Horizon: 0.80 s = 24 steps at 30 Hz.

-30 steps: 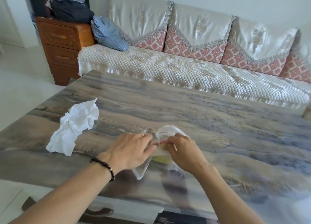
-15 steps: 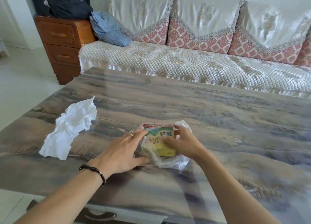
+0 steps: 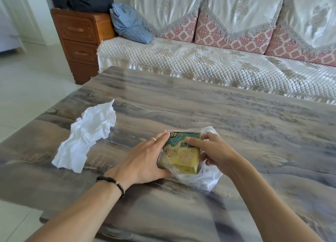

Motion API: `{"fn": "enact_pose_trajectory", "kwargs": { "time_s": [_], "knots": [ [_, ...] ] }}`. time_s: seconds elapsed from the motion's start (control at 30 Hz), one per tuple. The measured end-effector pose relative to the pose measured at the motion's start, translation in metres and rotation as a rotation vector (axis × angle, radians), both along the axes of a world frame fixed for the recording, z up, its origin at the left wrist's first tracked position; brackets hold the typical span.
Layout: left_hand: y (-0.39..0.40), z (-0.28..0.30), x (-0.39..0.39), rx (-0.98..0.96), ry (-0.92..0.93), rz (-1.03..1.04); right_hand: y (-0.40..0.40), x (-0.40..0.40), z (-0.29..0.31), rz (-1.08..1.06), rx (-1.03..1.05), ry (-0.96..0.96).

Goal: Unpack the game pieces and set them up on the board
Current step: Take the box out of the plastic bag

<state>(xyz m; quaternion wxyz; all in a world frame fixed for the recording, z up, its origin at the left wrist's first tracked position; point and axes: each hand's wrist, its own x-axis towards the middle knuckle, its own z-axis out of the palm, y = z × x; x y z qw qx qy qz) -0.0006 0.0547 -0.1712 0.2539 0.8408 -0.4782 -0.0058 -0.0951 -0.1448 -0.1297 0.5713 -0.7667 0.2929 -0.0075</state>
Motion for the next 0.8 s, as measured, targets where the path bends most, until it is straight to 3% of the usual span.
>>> {"fn": "enact_pose_trajectory", "kwargs": {
  "time_s": [0.2,0.33,0.47,0.53,0.63,0.73,0.8],
  "knots": [
    [0.008,0.005,0.009,-0.004,-0.048,0.079,0.013,0.012,-0.001,-0.045,0.102,-0.134],
    [0.014,0.017,0.023,0.007,-0.221,0.142,0.011,0.020,0.010,-0.097,0.225,-0.221],
    [0.020,0.034,0.050,0.057,-0.375,0.419,0.016,0.031,0.017,-0.185,0.289,-0.299],
    [0.025,0.042,0.071,0.010,-0.332,0.613,0.022,0.035,0.016,-0.204,0.325,-0.306],
    [0.030,0.054,0.103,0.009,-0.127,0.803,0.031,0.040,0.013,-0.192,0.342,-0.299],
    [0.027,0.052,0.118,0.136,0.178,0.630,0.034,0.040,0.008,-0.171,0.343,-0.280],
    [0.023,0.050,0.116,0.163,0.216,0.551,0.032,0.039,0.005,-0.178,0.347,-0.280]
  ]
}}
